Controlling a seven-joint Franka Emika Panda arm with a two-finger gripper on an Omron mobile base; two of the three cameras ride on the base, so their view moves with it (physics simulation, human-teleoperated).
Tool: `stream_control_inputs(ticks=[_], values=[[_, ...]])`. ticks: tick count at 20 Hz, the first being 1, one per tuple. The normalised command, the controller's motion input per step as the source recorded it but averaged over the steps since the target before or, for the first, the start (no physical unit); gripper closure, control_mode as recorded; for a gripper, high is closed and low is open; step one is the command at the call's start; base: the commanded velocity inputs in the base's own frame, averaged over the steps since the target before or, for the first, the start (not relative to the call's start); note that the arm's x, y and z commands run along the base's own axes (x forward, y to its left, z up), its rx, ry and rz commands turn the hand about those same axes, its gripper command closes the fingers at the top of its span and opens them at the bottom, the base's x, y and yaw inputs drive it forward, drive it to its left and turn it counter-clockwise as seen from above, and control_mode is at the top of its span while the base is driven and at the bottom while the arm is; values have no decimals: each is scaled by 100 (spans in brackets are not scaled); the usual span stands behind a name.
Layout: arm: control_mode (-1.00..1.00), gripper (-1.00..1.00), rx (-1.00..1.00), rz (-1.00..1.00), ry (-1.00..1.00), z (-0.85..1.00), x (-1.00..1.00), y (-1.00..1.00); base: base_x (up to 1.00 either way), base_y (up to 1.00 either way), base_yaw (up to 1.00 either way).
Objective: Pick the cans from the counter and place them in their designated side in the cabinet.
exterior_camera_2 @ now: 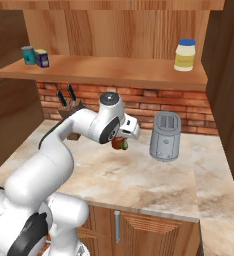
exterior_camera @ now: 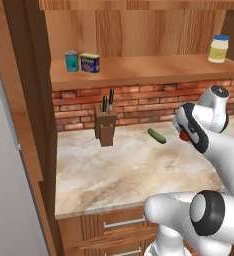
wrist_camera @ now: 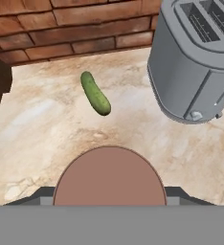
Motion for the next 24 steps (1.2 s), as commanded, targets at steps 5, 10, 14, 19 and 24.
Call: stream_control_inputs(ticks=[5, 10, 14, 19, 24], values=[[-100, 100, 0, 2, -4, 18, -17, 17, 0, 0, 0], [-100, 100, 0, 2, -3, 19, -15, 19, 0, 0, 0], [-100, 100, 0, 2, -3, 21, -14, 23, 0, 0, 0], [-100, 100, 0, 2, -3, 21, -11, 27, 0, 0, 0], [-100, 100, 0, 1, -4, 23, -8, 27, 0, 0, 0]])
